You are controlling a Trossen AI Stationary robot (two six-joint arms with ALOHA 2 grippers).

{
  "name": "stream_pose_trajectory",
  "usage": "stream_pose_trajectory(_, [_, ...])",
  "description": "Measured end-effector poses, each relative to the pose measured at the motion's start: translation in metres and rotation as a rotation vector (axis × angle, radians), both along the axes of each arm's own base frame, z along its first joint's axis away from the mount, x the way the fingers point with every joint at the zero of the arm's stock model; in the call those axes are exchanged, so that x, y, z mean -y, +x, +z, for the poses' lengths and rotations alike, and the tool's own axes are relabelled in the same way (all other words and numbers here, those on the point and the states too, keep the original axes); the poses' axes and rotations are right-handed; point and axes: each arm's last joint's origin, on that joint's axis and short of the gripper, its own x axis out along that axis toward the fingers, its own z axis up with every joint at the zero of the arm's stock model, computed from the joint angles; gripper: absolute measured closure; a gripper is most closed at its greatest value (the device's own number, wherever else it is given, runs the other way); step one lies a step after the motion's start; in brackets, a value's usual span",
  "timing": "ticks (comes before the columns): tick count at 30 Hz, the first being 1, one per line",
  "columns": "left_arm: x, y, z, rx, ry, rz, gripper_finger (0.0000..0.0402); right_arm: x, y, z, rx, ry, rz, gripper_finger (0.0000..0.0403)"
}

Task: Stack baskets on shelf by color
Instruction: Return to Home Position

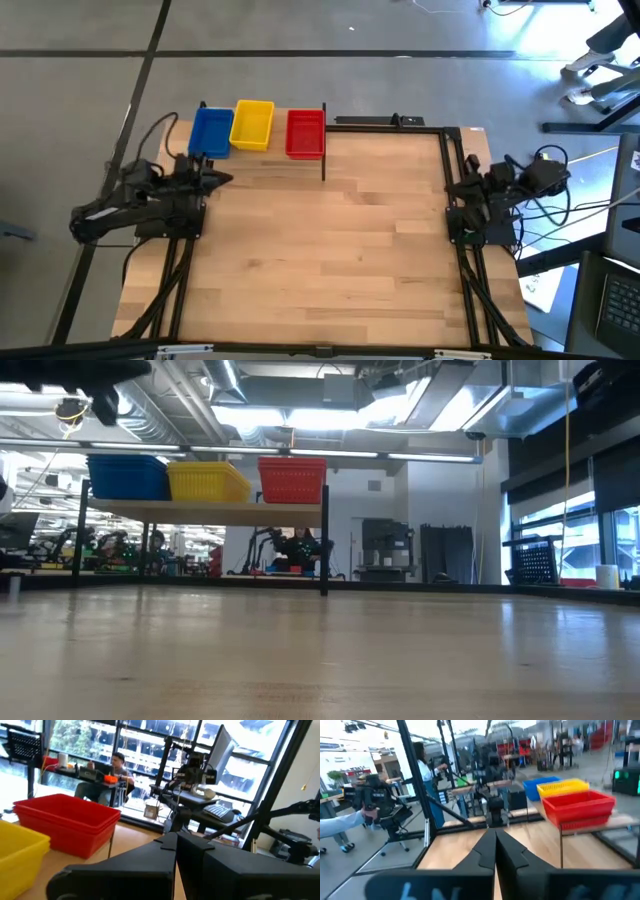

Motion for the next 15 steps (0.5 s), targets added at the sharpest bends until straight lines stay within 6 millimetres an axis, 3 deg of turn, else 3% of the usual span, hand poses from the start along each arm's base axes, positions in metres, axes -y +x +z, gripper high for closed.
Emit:
stream_pose_trajectory(8, [-0.005, 0.024, -0.039, 0.071, 0.031, -0.069, 0.0402, -0.018, 0.027, -0.029, 0.064, -0.060, 0.123, 0.0403])
stream_pose_trajectory(15, [-0.005, 0.033, -0.063, 0.083, 0.050, -0.129, 0.0402, -0.024, 0.037, -0.048, 0.034, -0.081, 0.147, 0.0403])
